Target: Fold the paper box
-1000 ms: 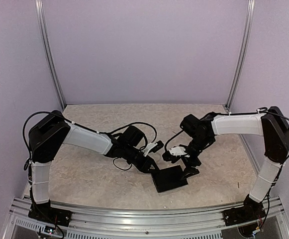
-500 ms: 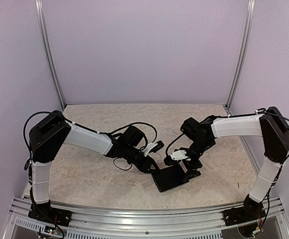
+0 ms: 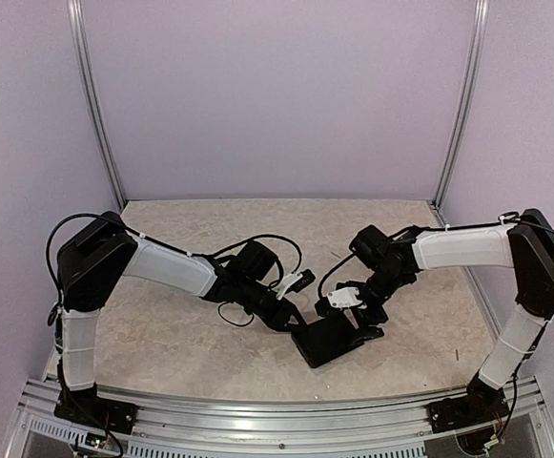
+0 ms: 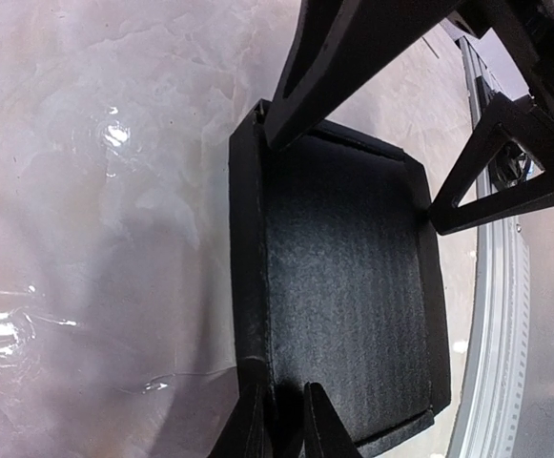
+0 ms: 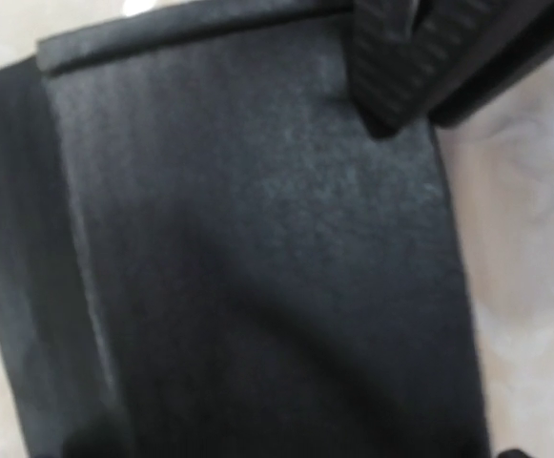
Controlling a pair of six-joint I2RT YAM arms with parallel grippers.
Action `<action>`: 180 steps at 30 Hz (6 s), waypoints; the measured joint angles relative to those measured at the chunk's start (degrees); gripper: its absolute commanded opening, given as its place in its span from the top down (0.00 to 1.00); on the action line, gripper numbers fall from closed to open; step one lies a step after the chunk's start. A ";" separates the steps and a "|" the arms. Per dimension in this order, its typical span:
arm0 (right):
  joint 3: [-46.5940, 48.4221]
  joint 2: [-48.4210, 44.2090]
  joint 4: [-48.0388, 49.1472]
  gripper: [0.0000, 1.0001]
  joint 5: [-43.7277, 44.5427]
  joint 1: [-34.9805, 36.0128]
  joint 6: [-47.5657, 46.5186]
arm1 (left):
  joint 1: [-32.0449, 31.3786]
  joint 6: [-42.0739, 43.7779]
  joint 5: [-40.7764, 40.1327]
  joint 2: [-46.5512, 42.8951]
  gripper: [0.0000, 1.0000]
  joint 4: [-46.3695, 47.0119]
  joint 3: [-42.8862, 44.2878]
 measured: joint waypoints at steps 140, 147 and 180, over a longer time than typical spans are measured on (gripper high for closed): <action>0.74 11.52 -5.18 0.66 -25.62 -3.67 33.90 | -6.03 -18.29 -35.28 -9.53 0.76 -17.22 1.81; 4.68 9.68 -11.50 0.20 -27.74 -2.93 27.47 | -7.28 -19.39 -36.59 -14.36 0.76 -20.24 -1.05; 0.04 2.12 13.27 0.49 -14.12 -11.93 27.23 | -7.52 -13.77 -25.07 -2.49 0.77 -17.51 9.53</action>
